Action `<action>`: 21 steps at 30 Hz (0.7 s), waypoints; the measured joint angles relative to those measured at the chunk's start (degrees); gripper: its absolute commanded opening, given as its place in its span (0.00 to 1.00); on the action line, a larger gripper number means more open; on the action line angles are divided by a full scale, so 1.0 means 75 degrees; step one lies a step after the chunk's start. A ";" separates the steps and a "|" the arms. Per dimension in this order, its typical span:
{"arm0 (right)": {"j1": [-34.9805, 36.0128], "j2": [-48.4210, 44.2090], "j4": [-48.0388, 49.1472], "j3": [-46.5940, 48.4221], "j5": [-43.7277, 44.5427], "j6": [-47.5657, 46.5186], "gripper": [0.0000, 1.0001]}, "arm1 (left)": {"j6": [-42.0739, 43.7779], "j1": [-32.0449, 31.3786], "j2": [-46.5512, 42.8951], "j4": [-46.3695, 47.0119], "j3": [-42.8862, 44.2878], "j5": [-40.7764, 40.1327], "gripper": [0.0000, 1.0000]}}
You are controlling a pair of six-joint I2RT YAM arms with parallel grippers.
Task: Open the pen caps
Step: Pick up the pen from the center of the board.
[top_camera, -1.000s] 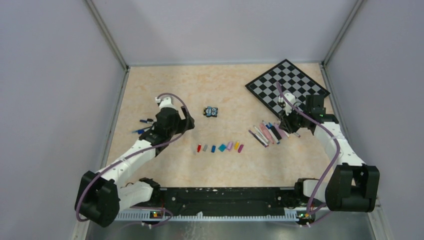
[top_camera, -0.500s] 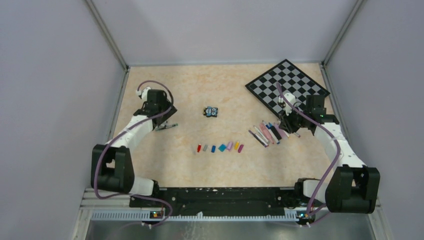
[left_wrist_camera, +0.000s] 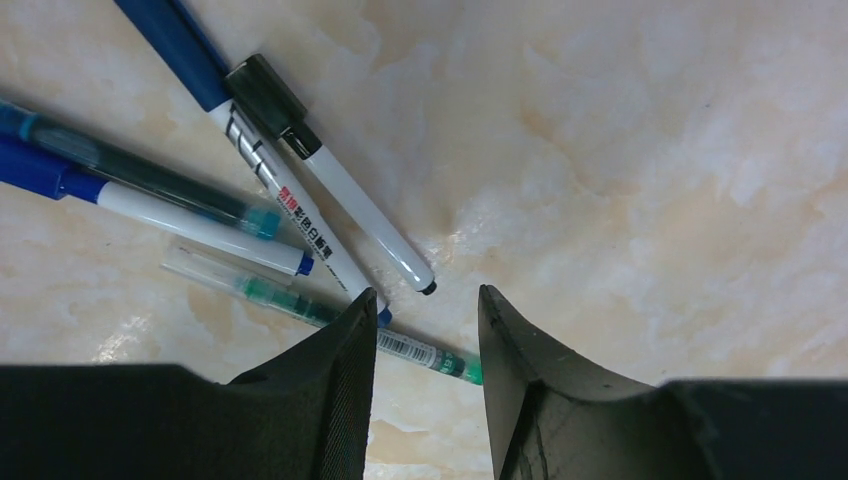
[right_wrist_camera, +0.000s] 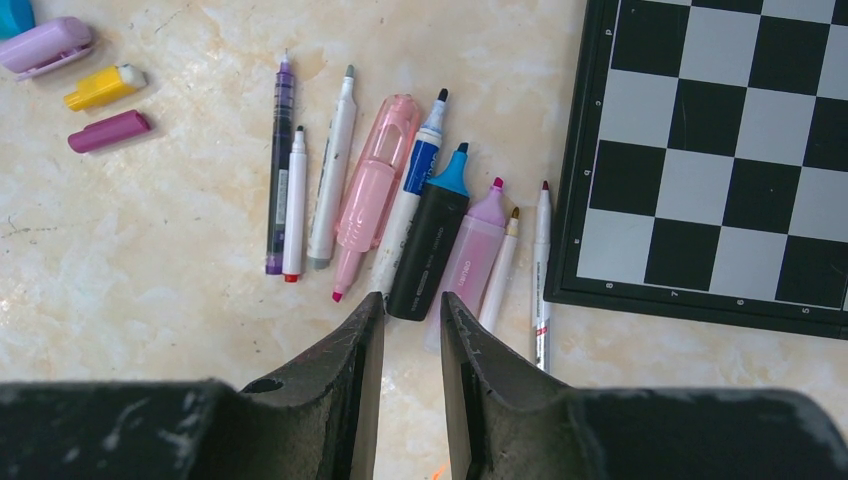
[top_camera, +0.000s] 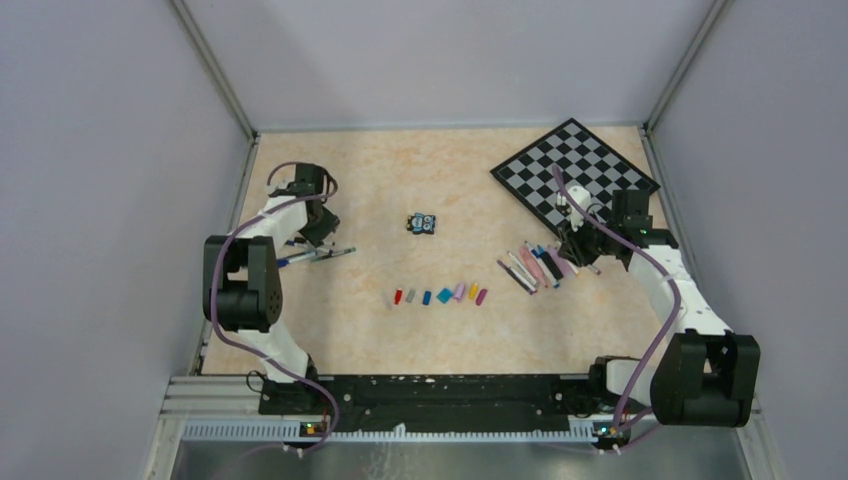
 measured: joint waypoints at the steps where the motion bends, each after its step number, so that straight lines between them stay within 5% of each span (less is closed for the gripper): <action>1: 0.0000 0.0000 0.0000 0.0000 0.0000 -0.0003 0.26 | -0.0023 0.0023 0.0023 -0.0070 0.0017 -0.0032 0.45; 21: 0.0000 0.0000 0.0000 0.0000 0.0009 -0.0012 0.26 | -0.0236 0.0154 0.0402 -0.0341 0.0271 -0.0399 0.37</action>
